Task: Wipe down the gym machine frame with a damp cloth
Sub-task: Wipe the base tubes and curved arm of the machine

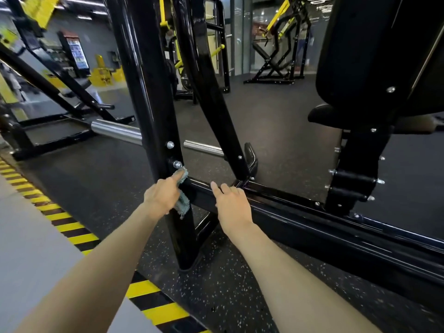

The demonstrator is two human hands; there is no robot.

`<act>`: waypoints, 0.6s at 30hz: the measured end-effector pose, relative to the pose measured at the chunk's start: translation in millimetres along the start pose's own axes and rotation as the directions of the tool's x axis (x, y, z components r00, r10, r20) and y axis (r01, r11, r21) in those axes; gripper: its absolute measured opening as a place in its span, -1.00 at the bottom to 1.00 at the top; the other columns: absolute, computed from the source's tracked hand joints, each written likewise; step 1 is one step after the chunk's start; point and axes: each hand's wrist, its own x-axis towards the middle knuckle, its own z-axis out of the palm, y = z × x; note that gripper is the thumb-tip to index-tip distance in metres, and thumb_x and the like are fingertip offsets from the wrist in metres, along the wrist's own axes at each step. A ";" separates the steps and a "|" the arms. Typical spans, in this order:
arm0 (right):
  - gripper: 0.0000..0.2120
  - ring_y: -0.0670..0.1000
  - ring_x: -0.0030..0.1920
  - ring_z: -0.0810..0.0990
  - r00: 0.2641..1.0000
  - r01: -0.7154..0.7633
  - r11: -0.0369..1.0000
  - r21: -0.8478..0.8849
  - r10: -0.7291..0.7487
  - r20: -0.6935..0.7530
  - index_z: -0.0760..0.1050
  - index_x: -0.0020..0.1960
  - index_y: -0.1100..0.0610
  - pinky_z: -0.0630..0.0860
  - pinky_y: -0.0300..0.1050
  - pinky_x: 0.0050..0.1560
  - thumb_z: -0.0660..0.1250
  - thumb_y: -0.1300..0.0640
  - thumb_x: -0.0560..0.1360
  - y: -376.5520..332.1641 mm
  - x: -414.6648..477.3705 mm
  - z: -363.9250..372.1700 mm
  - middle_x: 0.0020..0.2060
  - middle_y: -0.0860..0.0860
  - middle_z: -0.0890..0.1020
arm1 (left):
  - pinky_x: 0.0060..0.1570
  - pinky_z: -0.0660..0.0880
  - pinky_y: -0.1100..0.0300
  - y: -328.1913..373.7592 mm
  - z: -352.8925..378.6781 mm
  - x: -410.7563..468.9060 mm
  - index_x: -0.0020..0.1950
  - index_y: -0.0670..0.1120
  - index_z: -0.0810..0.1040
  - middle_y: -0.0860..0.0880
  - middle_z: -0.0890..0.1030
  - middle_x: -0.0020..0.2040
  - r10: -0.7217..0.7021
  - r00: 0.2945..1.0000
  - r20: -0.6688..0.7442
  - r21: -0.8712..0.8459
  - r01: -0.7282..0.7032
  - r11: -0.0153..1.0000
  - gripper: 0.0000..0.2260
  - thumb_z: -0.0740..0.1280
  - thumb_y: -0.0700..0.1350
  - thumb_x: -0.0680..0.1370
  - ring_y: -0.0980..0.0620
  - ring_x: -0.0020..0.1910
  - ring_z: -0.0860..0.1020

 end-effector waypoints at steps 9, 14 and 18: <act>-0.22 0.16 0.55 -0.17 0.994 0.077 0.997 0.023 -0.079 0.071 -0.16 0.59 0.11 -0.29 0.23 0.46 0.26 0.27 0.55 0.2 -10.3 -9.4 0.56 0.14 -0.09 | 0.06 0.53 0.02 24.5 21.6 -63.3 0.21 -0.13 0.47 -0.15 0.59 0.13 -0.153 0.975 0.164 0.156 0.127 0.979 -0.75 0.11 -0.19 0.58 -0.18 0.04 0.62; -0.11 0.05 0.56 -0.18 0.978 0.174 0.935 0.309 -0.200 0.054 -0.20 0.58 0.14 -0.25 0.01 0.53 0.33 0.21 0.47 18.3 -124.9 17.2 0.57 0.09 -0.10 | -0.01 0.58 0.02 100.3 50.7 -116.6 0.31 -0.21 0.44 -0.20 0.60 0.12 -0.073 0.839 0.539 -0.102 0.151 0.983 -0.71 0.12 -0.13 0.65 -0.18 -0.01 0.64; -0.02 0.10 0.42 0.31 0.883 -0.442 0.603 0.664 0.162 0.440 -0.14 0.58 0.01 0.33 0.03 0.39 0.44 0.25 0.40 55.1 -203.5 17.8 0.49 0.05 0.17 | -0.39 0.58 0.12 157.3 62.9 -162.9 0.27 -0.19 0.43 -0.28 0.58 0.12 0.069 0.646 0.760 -0.318 0.277 0.907 -0.75 0.12 -0.14 0.64 -0.12 -0.27 0.62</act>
